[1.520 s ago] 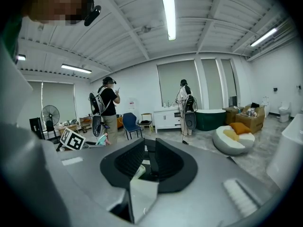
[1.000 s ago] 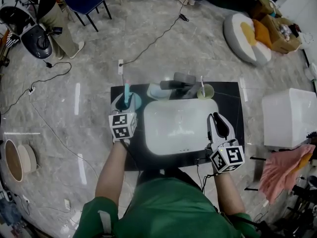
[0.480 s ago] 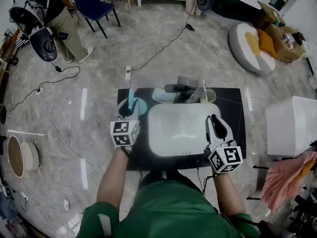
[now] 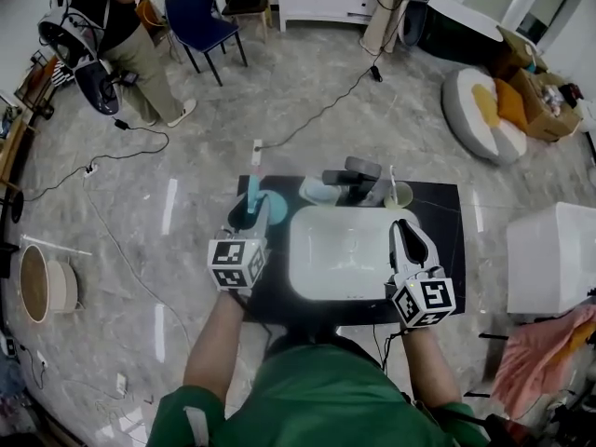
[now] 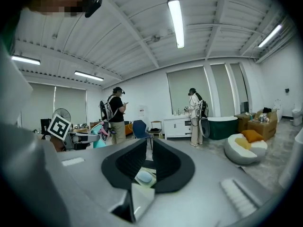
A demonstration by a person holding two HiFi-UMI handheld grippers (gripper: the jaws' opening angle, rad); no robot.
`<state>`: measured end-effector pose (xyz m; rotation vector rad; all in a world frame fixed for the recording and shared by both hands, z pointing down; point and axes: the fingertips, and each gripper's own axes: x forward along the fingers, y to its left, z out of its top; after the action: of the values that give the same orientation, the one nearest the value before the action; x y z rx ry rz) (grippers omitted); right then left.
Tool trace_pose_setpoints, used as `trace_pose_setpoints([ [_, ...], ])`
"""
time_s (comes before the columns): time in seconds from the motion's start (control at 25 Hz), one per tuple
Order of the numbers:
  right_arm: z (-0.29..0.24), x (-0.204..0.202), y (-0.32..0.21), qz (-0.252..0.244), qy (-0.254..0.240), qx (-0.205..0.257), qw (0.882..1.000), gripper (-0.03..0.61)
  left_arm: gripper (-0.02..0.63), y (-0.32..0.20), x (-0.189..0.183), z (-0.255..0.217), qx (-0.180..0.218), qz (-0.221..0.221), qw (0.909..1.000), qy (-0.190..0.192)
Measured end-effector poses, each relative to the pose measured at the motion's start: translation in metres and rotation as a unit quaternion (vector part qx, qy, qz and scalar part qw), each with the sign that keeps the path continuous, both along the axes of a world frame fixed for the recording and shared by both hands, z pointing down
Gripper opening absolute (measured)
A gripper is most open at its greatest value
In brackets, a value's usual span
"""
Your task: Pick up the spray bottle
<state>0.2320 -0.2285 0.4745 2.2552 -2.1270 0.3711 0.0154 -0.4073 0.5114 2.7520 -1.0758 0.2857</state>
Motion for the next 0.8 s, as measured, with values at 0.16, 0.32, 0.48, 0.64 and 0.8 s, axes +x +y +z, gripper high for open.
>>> trace_pose_setpoints([
  [0.16, -0.009, -0.002, 0.001, -0.001, 0.002, 0.013, 1.000, 0.041, 0.132, 0.010, -0.005, -0.020, 0.010, 0.000, 0.9998, 0.015],
  [0.32, -0.017, -0.003, 0.004, -0.004, 0.001, 0.028, 1.000, 0.041, 0.132, 0.022, -0.005, -0.040, 0.024, 0.007, 0.9993, 0.029],
  [0.48, -0.029, -0.004, 0.006, -0.010, 0.007, 0.041, 0.999, 0.041, 0.132, 0.031, -0.003, -0.060, 0.035, 0.014, 0.9983, 0.045],
  [0.64, -0.040, -0.007, 0.010, -0.013, 0.012, 0.051, 0.999, 0.041, 0.130, 0.042, -0.005, -0.081, 0.048, 0.022, 0.9971, 0.055],
  [0.8, -0.052, -0.007, 0.011, -0.015, 0.015, 0.059, 0.998, 0.041, 0.130, 0.051, -0.003, -0.100, 0.061, 0.028, 0.9956, 0.064],
])
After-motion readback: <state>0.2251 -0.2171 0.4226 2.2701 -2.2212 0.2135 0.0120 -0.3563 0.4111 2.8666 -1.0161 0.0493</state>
